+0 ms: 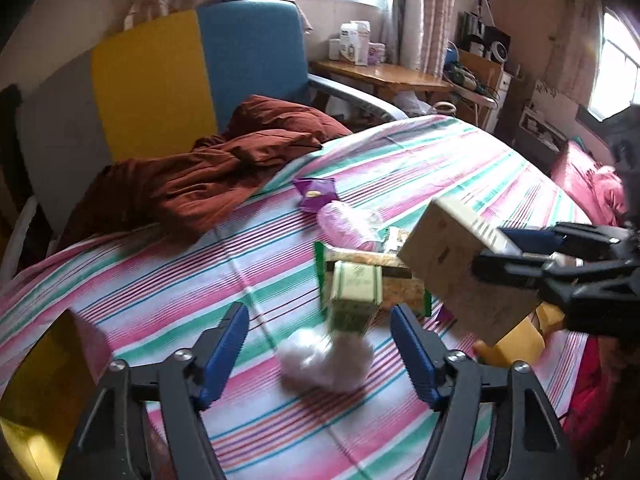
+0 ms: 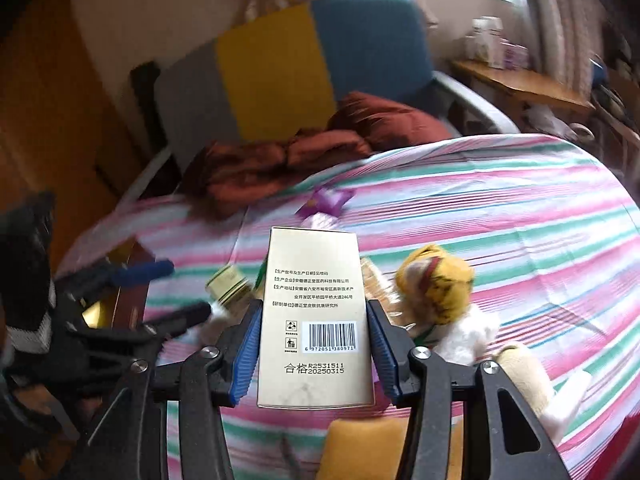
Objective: Organize objects
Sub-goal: 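Grasp the cream box with the right tool while the left tool grasps the small green box, then carry both boxes over the gold tin and release them inside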
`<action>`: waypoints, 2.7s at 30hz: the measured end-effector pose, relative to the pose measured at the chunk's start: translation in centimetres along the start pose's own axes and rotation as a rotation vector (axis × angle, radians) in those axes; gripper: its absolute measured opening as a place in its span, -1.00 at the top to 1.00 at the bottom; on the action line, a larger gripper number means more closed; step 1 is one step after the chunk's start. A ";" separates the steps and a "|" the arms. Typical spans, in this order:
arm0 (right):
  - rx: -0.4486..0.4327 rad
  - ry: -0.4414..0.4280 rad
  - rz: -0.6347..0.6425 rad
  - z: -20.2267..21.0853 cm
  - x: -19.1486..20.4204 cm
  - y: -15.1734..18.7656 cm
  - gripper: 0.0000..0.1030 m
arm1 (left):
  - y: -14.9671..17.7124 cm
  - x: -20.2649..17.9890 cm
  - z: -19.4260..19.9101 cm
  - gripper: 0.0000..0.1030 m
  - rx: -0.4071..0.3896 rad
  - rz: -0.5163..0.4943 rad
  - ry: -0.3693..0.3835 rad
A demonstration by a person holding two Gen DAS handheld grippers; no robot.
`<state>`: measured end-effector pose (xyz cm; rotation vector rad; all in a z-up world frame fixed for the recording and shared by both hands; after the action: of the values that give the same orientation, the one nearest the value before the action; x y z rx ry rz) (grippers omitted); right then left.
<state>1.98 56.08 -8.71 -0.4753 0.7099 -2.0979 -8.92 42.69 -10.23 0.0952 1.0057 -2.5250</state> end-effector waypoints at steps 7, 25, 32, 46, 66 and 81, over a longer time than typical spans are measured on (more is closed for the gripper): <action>-0.022 0.001 -0.057 -0.1 -1.5 -0.7 0.02 | -0.4 -0.7 -4.5 0.00 0.072 -0.056 -0.016; -0.057 -0.017 0.053 0.7 1.2 -0.3 0.03 | 0.8 0.0 5.7 0.40 -0.124 0.080 -0.023; -0.091 -0.048 0.116 3.2 5.5 -0.5 0.03 | 5.5 3.8 12.5 0.40 -0.173 0.201 -0.103; -0.053 -0.301 0.332 6.5 24.9 3.2 0.03 | 18.5 11.9 23.9 0.40 -0.207 0.426 -0.362; 0.093 -0.389 0.433 6.3 37.1 10.8 -0.06 | 26.4 14.6 30.2 -0.62 -0.286 0.562 -0.532; -0.064 -0.234 0.434 8.4 33.9 10.2 -0.06 | 23.3 11.5 31.5 -0.77 -0.355 0.513 -0.557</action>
<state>-6.42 20.79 -6.13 -0.5375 0.6756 -1.5891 -7.15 2.28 -4.50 -0.3845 1.0104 -1.7359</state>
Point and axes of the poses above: each gripper's, at about its wrist camera, not at the fingertips, and z roughly against the way its jaws point, x to its left, y to its underside, the point moved 6 cm from there along -z, roughly the way its jaws point, and after that the axes turned 15 degrees about y, right-handed, at the moved point
